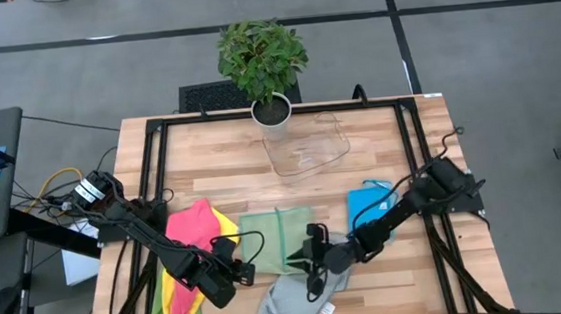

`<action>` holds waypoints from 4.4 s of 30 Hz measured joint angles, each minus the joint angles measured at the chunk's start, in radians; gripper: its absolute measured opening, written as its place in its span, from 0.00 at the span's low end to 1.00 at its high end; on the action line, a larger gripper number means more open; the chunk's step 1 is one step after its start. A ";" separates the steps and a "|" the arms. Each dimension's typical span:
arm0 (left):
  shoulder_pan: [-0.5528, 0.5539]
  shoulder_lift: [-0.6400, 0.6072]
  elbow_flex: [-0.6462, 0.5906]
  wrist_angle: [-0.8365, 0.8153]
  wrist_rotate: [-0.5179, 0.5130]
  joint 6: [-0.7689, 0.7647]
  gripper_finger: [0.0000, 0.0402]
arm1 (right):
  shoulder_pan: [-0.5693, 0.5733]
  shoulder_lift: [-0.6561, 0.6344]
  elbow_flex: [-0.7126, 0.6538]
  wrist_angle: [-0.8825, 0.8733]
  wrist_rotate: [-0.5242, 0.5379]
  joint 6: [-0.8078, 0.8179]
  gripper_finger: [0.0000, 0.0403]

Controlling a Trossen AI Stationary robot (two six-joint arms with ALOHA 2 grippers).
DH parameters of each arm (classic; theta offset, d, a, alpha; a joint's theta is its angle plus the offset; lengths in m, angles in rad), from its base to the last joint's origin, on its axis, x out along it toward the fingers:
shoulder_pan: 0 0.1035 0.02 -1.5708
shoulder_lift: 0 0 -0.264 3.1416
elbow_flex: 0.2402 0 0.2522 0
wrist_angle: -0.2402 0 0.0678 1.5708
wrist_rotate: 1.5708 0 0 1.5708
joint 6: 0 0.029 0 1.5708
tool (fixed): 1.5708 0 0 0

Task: Fold microfiber towels
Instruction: Fold the light green microfiber cloth

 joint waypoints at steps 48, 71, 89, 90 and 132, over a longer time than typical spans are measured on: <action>0.000 0.000 0.000 0.002 0.015 0.043 0.01 | 0.068 0.138 0.031 -0.039 0.111 0.184 0.21; 0.000 0.000 0.000 0.003 0.036 0.046 0.01 | -0.028 -0.164 -0.111 -0.102 0.293 -0.087 0.21; 0.005 0.000 0.000 0.014 0.034 0.035 0.01 | -0.168 0.051 -0.231 0.153 0.133 0.072 0.16; 0.005 0.000 0.000 0.015 0.034 0.034 0.01 | -0.169 0.052 -0.232 0.153 0.129 0.079 0.16; 0.036 0.000 0.000 0.235 0.126 0.117 0.01 | 0.067 0.156 -0.023 0.137 0.085 0.167 0.16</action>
